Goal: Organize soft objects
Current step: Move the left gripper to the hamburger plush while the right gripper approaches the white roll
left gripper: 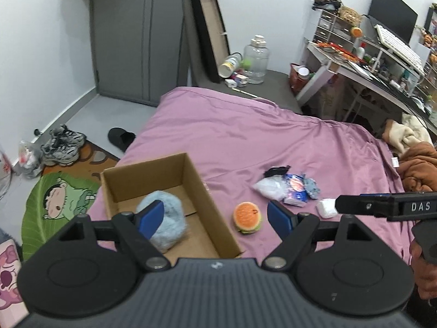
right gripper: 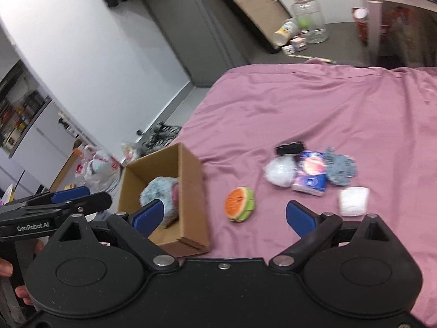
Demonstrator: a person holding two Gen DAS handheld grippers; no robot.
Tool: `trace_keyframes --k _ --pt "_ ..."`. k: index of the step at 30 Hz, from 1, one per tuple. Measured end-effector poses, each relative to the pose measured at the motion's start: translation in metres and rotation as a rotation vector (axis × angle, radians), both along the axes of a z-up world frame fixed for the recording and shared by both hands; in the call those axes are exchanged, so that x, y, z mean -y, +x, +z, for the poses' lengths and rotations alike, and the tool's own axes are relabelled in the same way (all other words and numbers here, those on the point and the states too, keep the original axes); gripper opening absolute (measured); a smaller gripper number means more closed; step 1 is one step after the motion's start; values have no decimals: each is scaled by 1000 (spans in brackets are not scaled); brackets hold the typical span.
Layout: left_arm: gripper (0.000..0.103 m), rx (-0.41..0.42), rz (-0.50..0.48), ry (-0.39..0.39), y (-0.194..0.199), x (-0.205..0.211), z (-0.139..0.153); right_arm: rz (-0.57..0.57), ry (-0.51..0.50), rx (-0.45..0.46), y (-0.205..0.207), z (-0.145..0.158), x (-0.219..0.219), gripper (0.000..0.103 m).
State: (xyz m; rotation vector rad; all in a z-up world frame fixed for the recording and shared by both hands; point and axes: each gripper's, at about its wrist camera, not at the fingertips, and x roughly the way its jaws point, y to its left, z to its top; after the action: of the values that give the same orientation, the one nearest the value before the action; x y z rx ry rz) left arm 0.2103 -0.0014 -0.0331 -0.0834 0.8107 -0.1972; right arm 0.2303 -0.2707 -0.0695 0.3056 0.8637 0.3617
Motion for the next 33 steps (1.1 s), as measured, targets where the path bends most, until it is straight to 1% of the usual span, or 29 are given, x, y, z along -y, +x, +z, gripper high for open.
trace_keyframes --k 4,9,12,19,23,27,30,33 --pt "82 -11 -25 4 3 12 -3 -56 12 -8 -4 -1 21 97" --pt "82 -17 -62 -7 9 26 -5 -112 3 -7 -7 -5 42 97" --pt "82 -19 -87 1 15 36 -7 -130 -15 15 -10 -9 52 97" --pt "82 -38 -133 8 34 57 -11 -168 -21 -10 -9 -30 74 96" --pt "81 -63 -160 25 44 69 -21 -173 -32 -29 -6 -41 80 95" --pt "81 -95 -157 36 54 79 -36 -169 -44 -39 -1 -48 84 93" --pt "81 -122 -163 32 62 86 -48 -167 -35 -52 3 -55 87 92" --pt "79 -145 -158 43 71 93 -59 -163 -47 -62 9 -62 88 89"
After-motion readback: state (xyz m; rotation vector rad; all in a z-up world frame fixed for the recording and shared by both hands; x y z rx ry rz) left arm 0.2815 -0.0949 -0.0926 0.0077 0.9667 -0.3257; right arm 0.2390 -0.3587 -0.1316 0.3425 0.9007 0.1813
